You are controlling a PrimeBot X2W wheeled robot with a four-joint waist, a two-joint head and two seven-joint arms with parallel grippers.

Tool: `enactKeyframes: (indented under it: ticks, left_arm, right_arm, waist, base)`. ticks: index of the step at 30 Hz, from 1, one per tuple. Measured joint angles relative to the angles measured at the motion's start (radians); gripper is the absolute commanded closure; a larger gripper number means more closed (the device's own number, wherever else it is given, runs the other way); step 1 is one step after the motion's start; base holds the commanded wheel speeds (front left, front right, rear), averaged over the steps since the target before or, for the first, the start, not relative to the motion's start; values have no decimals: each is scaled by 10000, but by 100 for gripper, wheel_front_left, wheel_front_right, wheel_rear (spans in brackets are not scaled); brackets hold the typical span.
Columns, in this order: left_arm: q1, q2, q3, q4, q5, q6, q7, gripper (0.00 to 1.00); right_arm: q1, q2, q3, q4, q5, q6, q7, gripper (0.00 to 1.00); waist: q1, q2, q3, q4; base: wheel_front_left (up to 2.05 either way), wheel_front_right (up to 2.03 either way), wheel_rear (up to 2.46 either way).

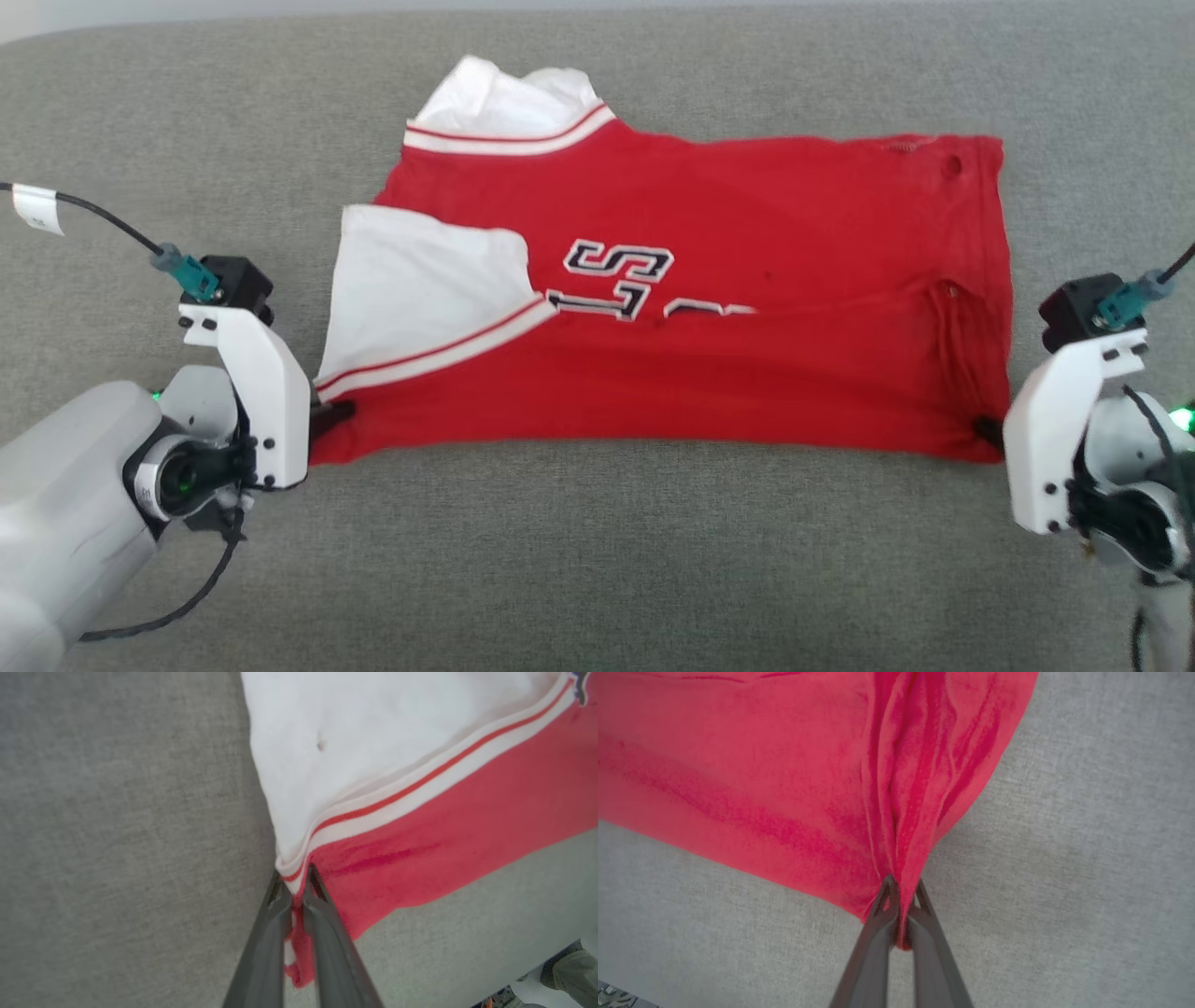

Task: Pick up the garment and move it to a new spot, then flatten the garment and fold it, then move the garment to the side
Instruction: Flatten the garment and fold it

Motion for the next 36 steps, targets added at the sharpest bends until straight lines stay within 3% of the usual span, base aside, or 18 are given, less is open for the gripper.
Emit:
enactKeyframes:
  ticks: [7, 13, 20, 21, 22, 23, 24, 28, 36]
  left_arm:
    - [490, 817, -67, -1490, -203, 830, 290, 100]
    - [1219, 1567, -153, -3057, -506, 1728, 445, 100]
    - [1718, 1701, -201, -3774, -568, 2196, 173, 100]
    - [1751, 1668, -199, -3754, -568, 2197, 153, 84]
    - [1777, 1630, -199, -3708, -568, 2197, 92, 55]
    - [1810, 1582, -199, -3641, -566, 2196, 59, 0]
    - [1825, 1530, -194, -3568, -570, 2194, 31, 0]
    - [1778, 1459, -125, -3488, -594, 2090, 15, 0]
    - [919, 2228, 178, -3825, -234, 2194, 278, 0]
  right_arm:
    - [797, -531, -462, -1258, 385, 0, 1135, 100]
    - [1429, -512, -1009, -1912, 470, 2, 1835, 100]
    - [1720, -280, -1049, -1657, 242, 2, 1613, 100]
    - [1716, -219, -984, -1494, 238, 2, 1511, 100]
    - [1714, -157, -903, -1333, 207, -2, 1379, 92]
    - [1694, -142, -811, -1162, 132, -6, 1231, 58]
    - [1656, -140, -736, -1037, 102, -6, 1116, 4]
    - [1539, -196, -560, -742, 59, -6, 688, 0]
    - [1566, -46, -1070, -1670, 59, -8, -326, 0]
  waist:
    - [1, 0, -149, 190]
    - [1, 0, -114, 243]
    - [1, 0, 0, 296]
    - [0, 0, 12, 290]
    - [1, 0, 21, 279]
    - [0, 0, 29, 264]
    - [1, 0, 30, 253]
    - [0, 0, -94, 198]
    - [0, 0, -505, 38]
  base:
    - [0, 0, 0]
    - [0, 0, 0]
    - [0, 0, 0]
    - [0, 0, 0]
    - [0, 0, 0]
    - [0, 0, 0]
    - [0, 0, 0]
    - [0, 0, 0]
    - [0, 0, 0]
